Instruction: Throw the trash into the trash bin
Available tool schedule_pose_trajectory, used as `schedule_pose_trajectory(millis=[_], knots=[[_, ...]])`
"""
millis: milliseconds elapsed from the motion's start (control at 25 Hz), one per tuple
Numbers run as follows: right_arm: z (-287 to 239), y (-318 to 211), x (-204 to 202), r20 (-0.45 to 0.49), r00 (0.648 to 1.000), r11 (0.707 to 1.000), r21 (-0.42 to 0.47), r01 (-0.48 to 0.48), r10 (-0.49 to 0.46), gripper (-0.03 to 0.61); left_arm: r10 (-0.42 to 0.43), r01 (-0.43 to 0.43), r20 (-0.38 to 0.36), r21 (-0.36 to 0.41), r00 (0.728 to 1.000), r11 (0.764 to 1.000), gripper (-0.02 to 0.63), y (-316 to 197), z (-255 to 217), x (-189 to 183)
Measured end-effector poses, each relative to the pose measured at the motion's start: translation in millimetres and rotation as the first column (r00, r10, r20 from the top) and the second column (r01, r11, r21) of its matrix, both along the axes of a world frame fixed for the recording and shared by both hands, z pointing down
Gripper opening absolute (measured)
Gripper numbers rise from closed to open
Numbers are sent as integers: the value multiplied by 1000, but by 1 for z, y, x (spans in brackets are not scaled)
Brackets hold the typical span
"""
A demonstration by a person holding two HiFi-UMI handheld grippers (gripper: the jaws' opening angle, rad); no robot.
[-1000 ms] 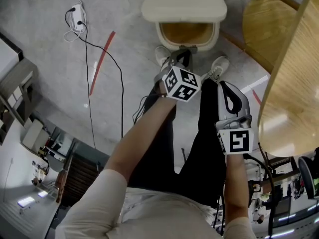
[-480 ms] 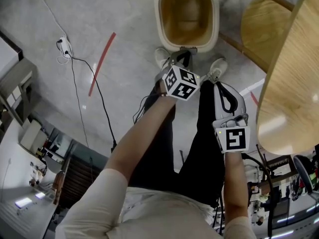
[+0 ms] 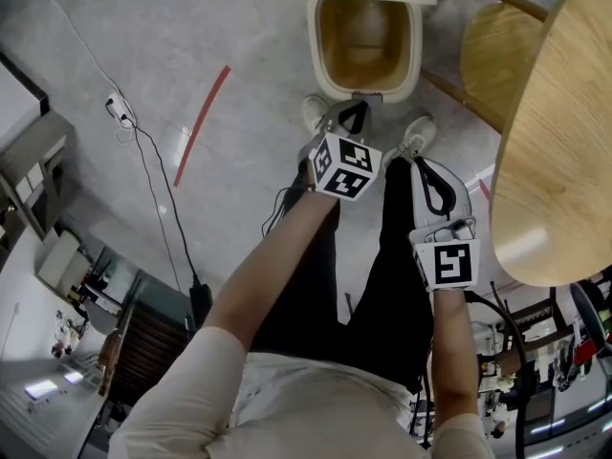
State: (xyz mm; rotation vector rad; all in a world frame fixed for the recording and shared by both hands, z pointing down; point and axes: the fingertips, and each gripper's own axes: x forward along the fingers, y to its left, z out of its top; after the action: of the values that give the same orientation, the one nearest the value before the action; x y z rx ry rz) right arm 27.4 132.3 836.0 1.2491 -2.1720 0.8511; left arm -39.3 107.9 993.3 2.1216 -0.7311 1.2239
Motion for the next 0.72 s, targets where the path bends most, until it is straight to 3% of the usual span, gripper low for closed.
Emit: schedule_pose_trajectory(millis=[520,720], knots=[[-90,-3,-19,12,1000,999,50,15,-16,2,-47,51,-84,48,995,998,3,-12,-116,-18],[-123,-3,-17,21,1000,997,75,10,-11,2,-105,113,-125,55,987,992,3,-17,-165,-27]])
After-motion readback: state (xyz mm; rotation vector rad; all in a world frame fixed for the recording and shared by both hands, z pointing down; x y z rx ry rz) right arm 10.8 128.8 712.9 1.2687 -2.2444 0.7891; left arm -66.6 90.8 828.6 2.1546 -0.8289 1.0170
